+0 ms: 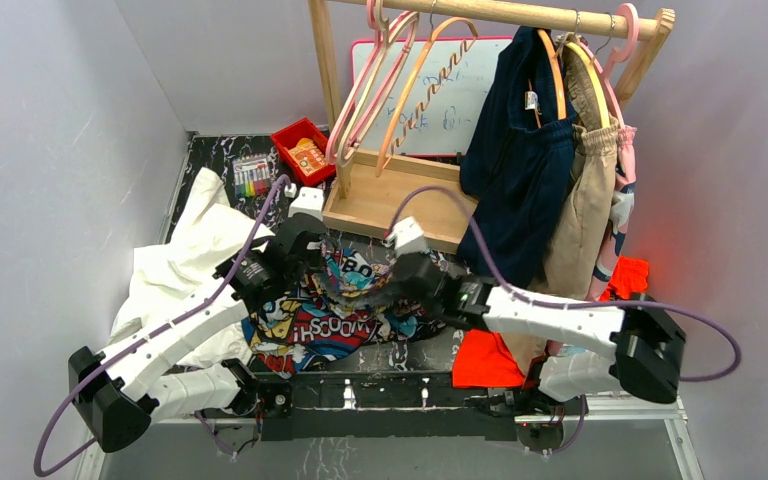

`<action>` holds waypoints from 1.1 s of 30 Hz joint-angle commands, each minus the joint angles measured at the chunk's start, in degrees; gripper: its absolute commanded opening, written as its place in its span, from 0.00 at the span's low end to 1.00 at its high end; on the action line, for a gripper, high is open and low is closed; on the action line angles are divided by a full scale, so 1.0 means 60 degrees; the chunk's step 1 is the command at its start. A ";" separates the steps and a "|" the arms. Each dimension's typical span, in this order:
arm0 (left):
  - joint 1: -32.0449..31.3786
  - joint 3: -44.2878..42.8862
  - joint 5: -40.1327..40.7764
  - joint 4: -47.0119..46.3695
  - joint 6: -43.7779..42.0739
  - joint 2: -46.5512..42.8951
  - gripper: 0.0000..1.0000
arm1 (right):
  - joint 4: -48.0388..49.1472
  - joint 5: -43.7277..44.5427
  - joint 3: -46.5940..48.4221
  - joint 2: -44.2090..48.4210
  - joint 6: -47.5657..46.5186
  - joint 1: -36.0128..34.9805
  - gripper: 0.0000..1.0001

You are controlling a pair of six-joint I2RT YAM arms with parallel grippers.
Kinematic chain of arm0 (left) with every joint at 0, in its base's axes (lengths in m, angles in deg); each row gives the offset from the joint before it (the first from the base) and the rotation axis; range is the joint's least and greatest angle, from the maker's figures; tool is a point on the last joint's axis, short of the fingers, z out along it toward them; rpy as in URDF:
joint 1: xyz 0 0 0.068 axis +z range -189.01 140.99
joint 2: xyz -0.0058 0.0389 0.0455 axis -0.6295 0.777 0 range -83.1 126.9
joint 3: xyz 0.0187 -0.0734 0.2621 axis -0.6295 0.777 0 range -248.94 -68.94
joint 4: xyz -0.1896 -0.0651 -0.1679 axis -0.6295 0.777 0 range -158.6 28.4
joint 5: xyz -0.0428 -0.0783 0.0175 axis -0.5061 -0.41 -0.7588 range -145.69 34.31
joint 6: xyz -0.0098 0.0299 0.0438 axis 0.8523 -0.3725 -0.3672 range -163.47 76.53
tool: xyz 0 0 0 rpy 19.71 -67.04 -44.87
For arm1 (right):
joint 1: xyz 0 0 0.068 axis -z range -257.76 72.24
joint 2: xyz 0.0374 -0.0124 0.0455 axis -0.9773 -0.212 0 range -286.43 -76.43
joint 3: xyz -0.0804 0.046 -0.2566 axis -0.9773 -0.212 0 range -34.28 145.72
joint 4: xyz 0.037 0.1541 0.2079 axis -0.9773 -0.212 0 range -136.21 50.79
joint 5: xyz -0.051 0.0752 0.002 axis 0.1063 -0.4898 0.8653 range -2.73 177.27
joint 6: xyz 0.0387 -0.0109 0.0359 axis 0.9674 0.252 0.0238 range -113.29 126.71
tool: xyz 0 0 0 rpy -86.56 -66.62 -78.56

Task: Place the shorts on the hanger
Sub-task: Adjust the shorts at the center of the board.

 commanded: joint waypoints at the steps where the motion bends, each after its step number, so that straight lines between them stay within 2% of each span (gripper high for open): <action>1: 0.0031 -0.0416 -0.0306 -0.0411 0.0093 0.0036 0.16 | -0.0195 -0.0697 -0.0170 0.1312 0.2855 0.1719 0.00; 5: 0.0039 -0.0045 -0.0412 -0.0475 0.0318 -0.0031 0.26 | -0.0777 -0.1487 -0.0441 0.1841 0.3945 0.2593 0.00; 9: 0.0032 0.0443 -0.0535 -0.0652 0.0621 -0.0111 0.38 | -0.1219 -0.1735 -0.0464 0.1975 0.4634 0.2698 0.00; 13: 0.0032 0.0664 -0.0786 -0.0736 0.0858 0.0030 0.45 | -0.1148 -0.2049 -0.0554 0.2111 0.5013 0.2767 0.00; 20: 0.0039 0.1251 -0.1170 -0.0322 0.1873 -0.0212 0.71 | -0.1152 -0.2087 -0.0581 0.2152 0.5129 0.2835 0.00; 29: 0.0032 0.2263 -0.1813 0.0749 0.3926 -0.0875 0.86 | -0.1146 -0.2019 -0.0693 0.2315 0.4974 0.3311 0.00; 33: 0.0032 0.2629 -0.2017 0.0798 0.4459 -0.1090 0.87 | -0.1006 -0.2263 -0.0705 0.2328 0.4900 0.3749 0.00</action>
